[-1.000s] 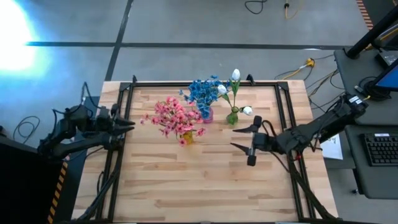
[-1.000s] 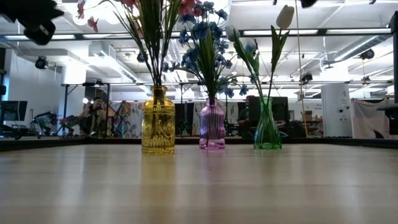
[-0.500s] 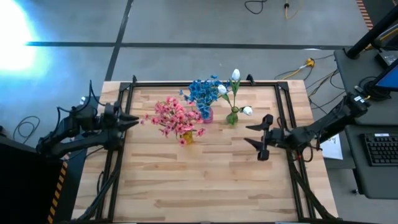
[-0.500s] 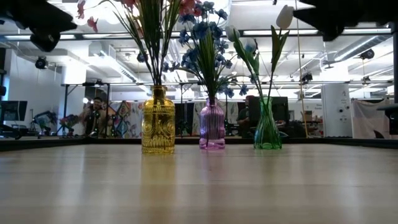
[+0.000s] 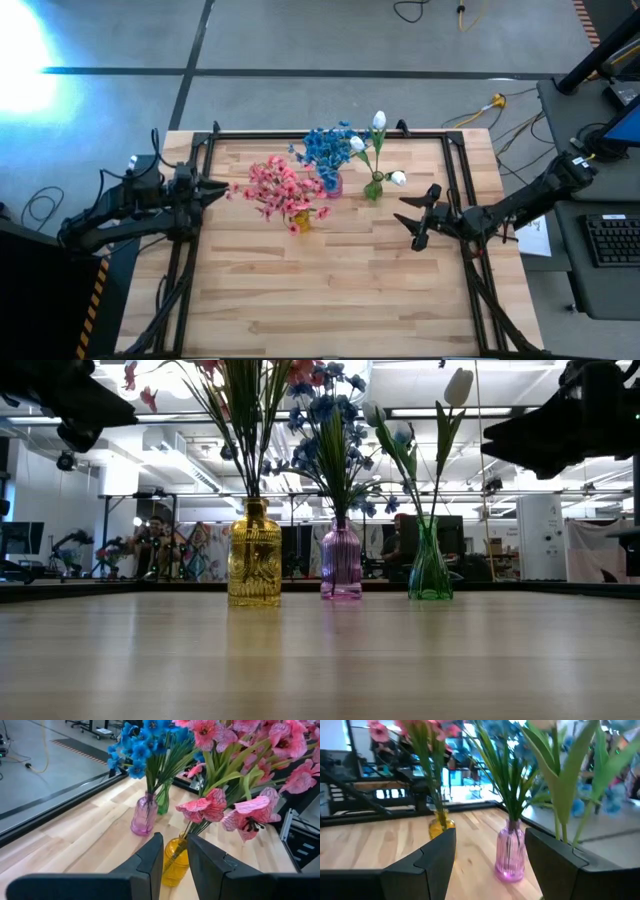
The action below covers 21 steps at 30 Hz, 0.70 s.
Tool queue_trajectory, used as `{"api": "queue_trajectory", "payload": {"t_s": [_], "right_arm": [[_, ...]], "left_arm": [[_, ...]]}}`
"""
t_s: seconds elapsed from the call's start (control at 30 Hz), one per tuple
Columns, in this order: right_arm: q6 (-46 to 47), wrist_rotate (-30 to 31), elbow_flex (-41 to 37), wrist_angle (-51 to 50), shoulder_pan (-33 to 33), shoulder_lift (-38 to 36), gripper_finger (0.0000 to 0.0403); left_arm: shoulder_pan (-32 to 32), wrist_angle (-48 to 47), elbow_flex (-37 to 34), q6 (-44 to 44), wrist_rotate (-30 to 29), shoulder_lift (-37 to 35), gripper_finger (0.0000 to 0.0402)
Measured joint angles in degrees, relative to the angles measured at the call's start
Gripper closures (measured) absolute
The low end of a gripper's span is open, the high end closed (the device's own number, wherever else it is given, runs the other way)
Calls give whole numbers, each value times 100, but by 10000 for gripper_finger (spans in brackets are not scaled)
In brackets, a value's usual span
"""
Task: Sort flowers into vase by color
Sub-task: Return to Home Position
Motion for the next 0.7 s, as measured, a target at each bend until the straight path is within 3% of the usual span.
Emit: {"api": "queue_trajectory", "payload": {"t_s": [0.7], "right_arm": [[88,-29,2,-73,0,80,174]], "left_arm": [[0,1,-2,-9,7,163,327]]}}
